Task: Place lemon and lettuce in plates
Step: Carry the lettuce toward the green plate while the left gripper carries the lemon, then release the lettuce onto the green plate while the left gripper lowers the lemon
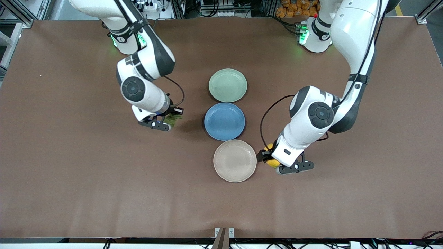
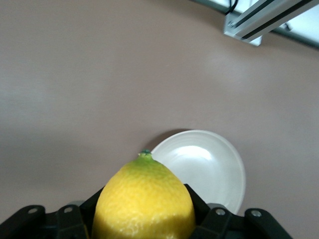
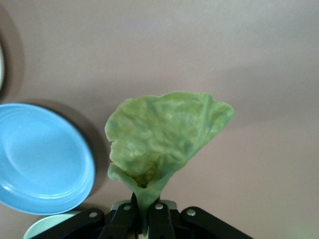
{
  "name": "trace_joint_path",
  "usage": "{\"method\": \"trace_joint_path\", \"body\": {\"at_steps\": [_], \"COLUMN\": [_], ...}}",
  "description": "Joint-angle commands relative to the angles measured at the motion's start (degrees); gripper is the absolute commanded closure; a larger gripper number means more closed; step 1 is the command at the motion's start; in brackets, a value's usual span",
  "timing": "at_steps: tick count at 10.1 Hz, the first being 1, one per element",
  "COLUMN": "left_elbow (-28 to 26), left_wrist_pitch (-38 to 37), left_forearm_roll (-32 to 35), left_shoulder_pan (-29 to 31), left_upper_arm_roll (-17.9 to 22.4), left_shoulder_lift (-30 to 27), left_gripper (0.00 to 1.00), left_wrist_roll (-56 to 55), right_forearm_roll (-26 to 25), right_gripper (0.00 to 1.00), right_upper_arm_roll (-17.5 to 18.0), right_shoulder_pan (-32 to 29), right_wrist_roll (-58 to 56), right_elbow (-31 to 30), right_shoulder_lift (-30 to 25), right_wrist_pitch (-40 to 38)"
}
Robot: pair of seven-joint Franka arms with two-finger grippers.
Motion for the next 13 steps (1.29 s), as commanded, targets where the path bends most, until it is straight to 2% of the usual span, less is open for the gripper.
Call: {"method": "trace_joint_path", "body": {"at_steps": [1,3,6,10,12,13], "left_elbow": [3.18,3.19,4.15,3.89,3.72,3.45], "left_wrist_pitch": [4.34,8.57,12.28,14.74,14.74,14.74], "left_forearm_roll": [-2.42,-4.08,-7.42,-7.43,-7.34,-7.17], "left_shoulder_pan": [-1.52,-2.84,-5.21,-7.32,-8.56,-8.65], "left_upper_arm_roll": [0.26,0.26,0.17,0.17,0.26,0.35], "left_shoulder_lift": [4.17,7.6,11.74,13.95,15.0,15.26], "left_gripper": [0.64,0.64,0.64,0.64,0.64,0.64], "left_wrist_roll": [-2.23,-2.68,-2.59,-2.85,-2.85,-2.07], "right_forearm_roll": [0.04,0.3,0.04,-0.23,-0.23,-0.23], "right_gripper": [0.93,0.93,0.93,0.91,0.76,0.74], "right_upper_arm_roll": [0.43,0.86,6.21,6.49,6.58,6.67], "right_shoulder_pan": [2.97,5.87,7.64,13.35,14.84,15.46], "right_wrist_roll": [8.11,14.8,27.63,38.63,41.63,42.34], "right_elbow": [2.89,4.13,4.13,4.13,4.04,3.96], "right_shoulder_lift": [1.88,3.46,6.71,8.83,8.83,8.83], "right_wrist_pitch": [-0.3,0.92,7.76,11.39,11.39,11.39]}}
